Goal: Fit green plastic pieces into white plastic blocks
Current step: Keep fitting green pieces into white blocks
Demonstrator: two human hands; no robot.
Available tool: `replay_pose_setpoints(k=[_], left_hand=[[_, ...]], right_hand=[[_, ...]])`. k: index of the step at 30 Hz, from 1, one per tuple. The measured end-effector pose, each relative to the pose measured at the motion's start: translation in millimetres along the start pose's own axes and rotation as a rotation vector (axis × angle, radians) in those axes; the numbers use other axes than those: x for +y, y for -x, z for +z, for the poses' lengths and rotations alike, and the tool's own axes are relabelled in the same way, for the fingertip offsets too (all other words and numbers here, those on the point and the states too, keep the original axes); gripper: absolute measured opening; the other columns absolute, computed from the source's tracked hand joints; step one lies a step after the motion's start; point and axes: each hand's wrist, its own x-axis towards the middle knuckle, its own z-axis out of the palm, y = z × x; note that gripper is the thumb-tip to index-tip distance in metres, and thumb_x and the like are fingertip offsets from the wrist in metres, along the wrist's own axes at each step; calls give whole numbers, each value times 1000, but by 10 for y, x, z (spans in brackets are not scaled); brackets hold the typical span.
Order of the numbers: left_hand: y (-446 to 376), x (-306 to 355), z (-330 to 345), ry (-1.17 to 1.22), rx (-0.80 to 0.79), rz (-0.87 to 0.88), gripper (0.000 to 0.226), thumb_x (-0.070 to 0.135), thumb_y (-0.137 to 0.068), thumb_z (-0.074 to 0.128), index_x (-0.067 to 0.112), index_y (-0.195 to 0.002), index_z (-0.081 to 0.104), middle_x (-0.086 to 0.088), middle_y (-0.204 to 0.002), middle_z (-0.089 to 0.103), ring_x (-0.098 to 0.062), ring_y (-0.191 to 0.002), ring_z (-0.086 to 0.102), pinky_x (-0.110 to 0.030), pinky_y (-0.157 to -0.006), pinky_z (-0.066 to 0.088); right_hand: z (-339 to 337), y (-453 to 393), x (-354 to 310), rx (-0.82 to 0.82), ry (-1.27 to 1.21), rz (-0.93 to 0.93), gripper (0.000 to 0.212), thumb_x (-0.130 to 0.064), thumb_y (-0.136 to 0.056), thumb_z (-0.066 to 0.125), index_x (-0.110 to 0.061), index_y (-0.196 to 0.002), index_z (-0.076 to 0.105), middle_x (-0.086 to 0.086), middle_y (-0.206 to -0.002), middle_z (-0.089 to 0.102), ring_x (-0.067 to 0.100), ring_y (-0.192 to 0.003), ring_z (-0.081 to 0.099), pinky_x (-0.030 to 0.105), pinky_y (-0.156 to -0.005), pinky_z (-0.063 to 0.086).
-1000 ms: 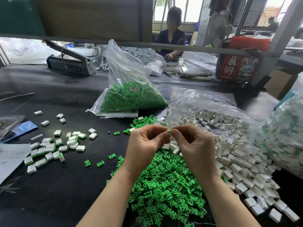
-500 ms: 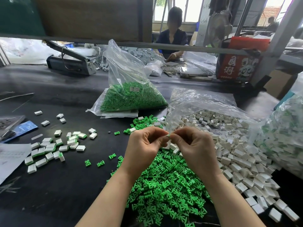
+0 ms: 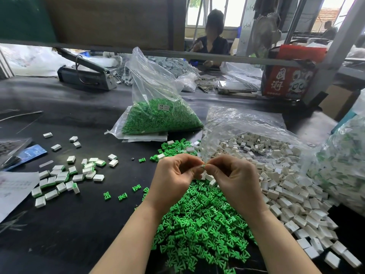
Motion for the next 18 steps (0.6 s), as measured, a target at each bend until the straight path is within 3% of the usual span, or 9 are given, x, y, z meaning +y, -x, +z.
replay_pose_setpoints(k=[3, 12, 16, 18], left_hand=[[-2, -2, -2, -38, -8, 12, 15, -3, -85, 71, 11, -87, 75, -3, -76, 75, -17, -69, 73, -33, -70, 61], [5, 8, -31, -145, -72, 59, 17, -2, -84, 73, 15, -86, 75, 8, -71, 72, -7, -66, 69, -17, -65, 53], [-1, 38, -17, 57, 5, 8, 9, 1, -84, 74, 10, -87, 75, -5, -75, 75, -18, -69, 72, -25, -67, 57], [-3, 54, 2, 133, 23, -18, 7, 2, -84, 74, 8, -87, 74, -8, -76, 75, -19, -69, 72, -25, -67, 57]], right_hand=[[17, -4, 23, -4, 4, 0, 6, -15, -80, 79, -14, -86, 76, -11, -72, 71, 4, -62, 66, 12, -57, 49], [13, 7, 71, -57, 6, -4, 5, -16, -80, 79, -16, -85, 77, -11, -68, 69, 4, -58, 63, 13, -54, 46], [41, 0, 0, 6, -245, 88, 7, -20, -78, 76, -22, -84, 75, -6, -74, 74, 18, -65, 68, 35, -58, 56], [53, 3, -30, 18, -310, 97, 8, -23, -77, 74, -21, -85, 75, -4, -76, 75, 20, -68, 69, 38, -63, 58]])
